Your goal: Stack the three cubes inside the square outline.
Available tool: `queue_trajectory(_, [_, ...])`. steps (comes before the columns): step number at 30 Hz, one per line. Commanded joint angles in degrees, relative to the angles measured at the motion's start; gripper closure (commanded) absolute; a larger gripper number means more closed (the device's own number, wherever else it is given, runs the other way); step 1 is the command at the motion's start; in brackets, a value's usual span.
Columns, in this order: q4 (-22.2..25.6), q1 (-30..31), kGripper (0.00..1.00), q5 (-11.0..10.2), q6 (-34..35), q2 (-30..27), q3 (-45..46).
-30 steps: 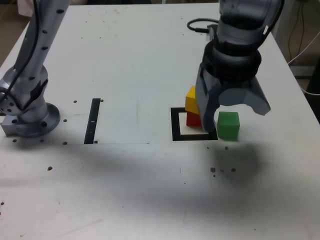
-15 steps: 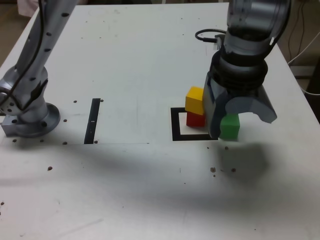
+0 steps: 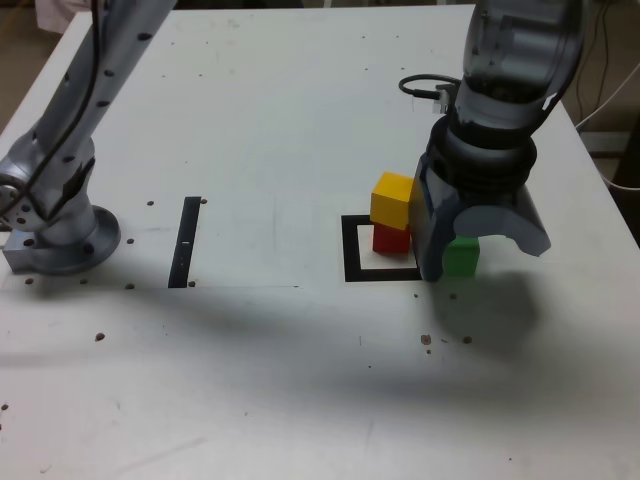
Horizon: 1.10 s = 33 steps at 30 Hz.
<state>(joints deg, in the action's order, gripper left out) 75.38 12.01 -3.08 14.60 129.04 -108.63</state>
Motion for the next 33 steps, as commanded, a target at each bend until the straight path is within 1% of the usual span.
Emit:
queue_trajectory(1, [0.08,-0.40,0.03,-0.23,-0.53,0.57,-0.21])
queue_trajectory(6, [-0.24,-1.10,0.06,-0.24,-1.75,1.10,-0.47])
queue_trajectory(12, [-1.76,-1.49,0.09,-0.14,-2.22,1.34,-0.50])
queue_trajectory(19, [-3.22,-2.09,0.11,0.58,-2.52,2.29,0.08])
queue_trajectory(24, [-3.43,-2.31,0.16,0.62,-2.61,2.96,0.36])
queue_trajectory(25, [-3.46,-2.37,0.17,0.63,-2.64,3.08,0.41])
queue_trajectory(28, [-3.35,-2.67,0.26,0.68,-2.75,3.34,0.58])
queue_trajectory(33, [-3.40,-2.87,0.51,0.29,-2.74,3.23,0.43])
